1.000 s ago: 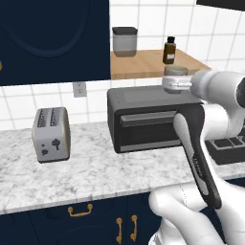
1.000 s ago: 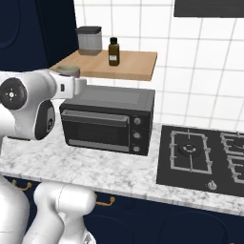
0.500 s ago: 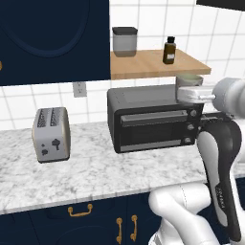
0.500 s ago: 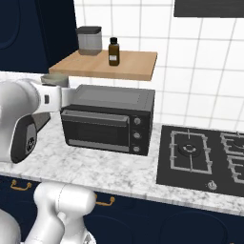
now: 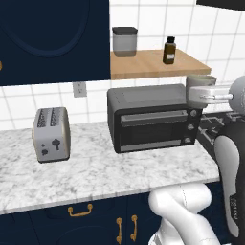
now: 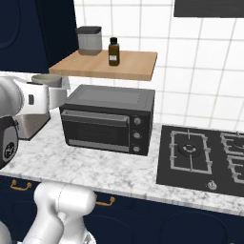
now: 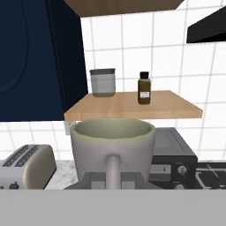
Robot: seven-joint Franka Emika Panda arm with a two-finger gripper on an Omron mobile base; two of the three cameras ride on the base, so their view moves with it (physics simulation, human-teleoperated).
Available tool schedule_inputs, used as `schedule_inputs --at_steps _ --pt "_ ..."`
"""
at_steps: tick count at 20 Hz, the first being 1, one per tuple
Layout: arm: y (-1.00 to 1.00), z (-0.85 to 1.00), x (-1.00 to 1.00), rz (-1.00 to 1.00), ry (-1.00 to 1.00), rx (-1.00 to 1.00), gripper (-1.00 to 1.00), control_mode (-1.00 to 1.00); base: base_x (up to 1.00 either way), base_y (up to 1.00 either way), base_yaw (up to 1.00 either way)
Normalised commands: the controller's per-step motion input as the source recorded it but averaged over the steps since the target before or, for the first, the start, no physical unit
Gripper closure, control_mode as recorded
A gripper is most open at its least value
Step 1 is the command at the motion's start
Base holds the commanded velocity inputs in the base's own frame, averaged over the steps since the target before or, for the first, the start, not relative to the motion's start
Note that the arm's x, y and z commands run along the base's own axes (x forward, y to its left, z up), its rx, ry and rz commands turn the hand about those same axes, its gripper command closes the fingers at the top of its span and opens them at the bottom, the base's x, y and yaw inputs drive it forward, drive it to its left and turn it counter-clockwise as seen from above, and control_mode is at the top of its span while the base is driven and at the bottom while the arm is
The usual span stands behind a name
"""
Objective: Gather all objects into one cabinet and sort the glasses and bowls to opposite sides.
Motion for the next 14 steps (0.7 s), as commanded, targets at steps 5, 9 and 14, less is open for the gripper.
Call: schedule_inputs --at_steps 5,9,14 --pt "-0.19 0.0 -0.3 -0.07 0.01 0.0 1.0 -1.0 0.0 0.0 0.0" --pt "-0.06 0.0 -0.19 -0.06 0.0 -0.01 1.0 -1.0 0.0 0.0 0.0" --pt "0.0 0.0 0.0 0.0 0.0 0.0 1.0 1.0 -0.51 0.08 0.05"
